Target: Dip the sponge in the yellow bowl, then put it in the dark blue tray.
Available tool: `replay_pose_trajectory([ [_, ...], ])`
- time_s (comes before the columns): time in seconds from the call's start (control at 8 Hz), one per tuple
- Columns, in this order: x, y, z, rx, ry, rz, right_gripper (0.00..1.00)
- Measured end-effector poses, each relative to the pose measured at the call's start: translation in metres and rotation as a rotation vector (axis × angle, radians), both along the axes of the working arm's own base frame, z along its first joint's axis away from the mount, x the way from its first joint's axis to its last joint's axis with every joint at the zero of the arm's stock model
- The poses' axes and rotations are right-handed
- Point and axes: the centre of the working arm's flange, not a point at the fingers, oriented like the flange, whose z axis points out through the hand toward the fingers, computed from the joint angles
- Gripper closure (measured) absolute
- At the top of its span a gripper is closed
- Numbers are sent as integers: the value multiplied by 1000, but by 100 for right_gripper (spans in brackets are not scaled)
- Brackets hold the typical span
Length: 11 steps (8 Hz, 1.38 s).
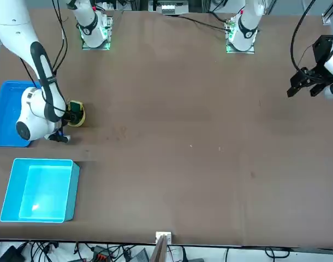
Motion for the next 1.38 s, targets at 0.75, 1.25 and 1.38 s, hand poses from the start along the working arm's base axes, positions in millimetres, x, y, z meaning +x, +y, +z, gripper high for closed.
replay_pose_trajectory([
  [0.75,7,5,49,21,22,16,30],
  [1.25,6,6,67,28,37,19,30],
  [1.38,6,6,67,29,38,19,30],
])
